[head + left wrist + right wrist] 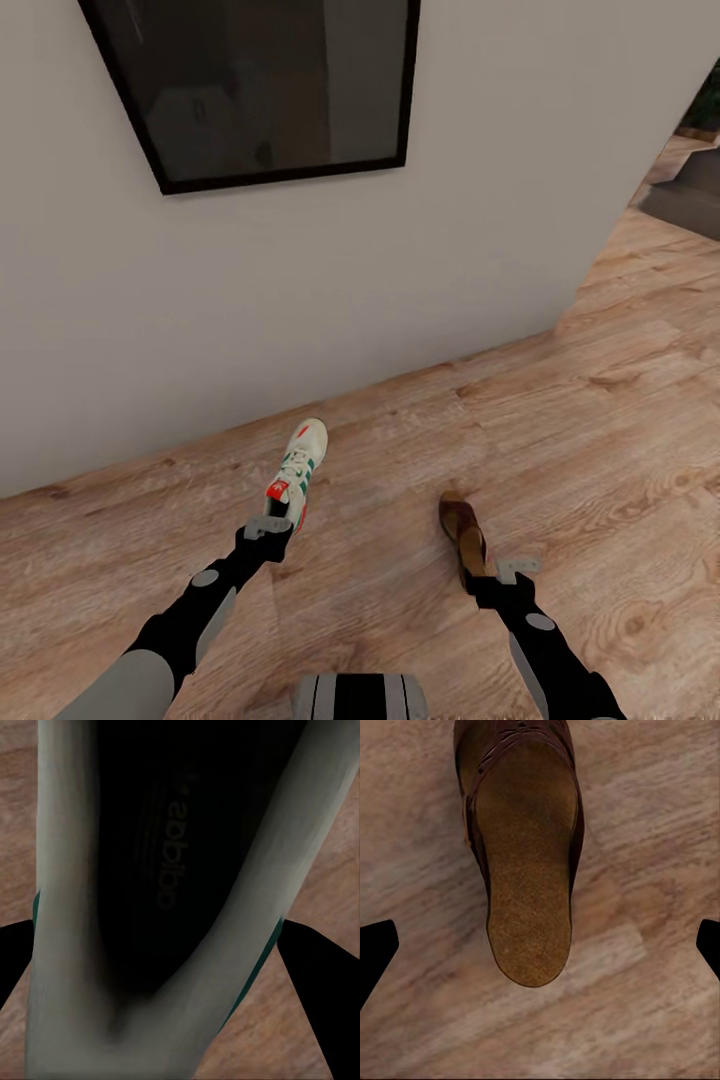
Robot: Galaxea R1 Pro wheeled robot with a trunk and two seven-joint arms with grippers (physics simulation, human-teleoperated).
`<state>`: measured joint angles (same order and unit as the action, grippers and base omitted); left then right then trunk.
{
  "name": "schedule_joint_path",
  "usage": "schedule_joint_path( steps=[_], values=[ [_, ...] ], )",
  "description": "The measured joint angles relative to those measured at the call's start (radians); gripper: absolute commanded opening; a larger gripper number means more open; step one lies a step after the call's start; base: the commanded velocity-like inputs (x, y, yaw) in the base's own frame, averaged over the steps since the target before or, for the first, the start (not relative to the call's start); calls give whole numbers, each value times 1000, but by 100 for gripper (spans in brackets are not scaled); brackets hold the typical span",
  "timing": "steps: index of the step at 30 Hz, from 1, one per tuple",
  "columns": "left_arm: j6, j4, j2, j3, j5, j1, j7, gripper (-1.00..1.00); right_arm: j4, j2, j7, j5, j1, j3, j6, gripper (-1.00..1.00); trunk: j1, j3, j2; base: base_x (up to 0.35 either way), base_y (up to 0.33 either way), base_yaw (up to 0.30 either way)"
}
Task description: Pick up the two gym shoes and the two sandals from the corridor floor and place them onto the hallstand (shoe rack) in the corridor, making sure they are on the rack and not on the floor. Arrange them so the two gym shoes are next to each other and the two sandals are next to each other.
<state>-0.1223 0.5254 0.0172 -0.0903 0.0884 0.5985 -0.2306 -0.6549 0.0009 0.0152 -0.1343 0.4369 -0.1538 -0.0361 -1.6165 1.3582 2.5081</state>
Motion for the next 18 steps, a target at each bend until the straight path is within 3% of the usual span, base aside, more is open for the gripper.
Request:
schedule_joint_path(
  steps=[11,18],
  values=[
    [11,119,-15,-8,0,3,5,-100,6,0,-3,-1,0,4,2,100,-5,44,3,0,0,-9],
    [11,134,-19,-10,0,-2,6,-100,6,0,-3,-1,0,4,3,100,-5,44,3,1,0,0]
  ],
)
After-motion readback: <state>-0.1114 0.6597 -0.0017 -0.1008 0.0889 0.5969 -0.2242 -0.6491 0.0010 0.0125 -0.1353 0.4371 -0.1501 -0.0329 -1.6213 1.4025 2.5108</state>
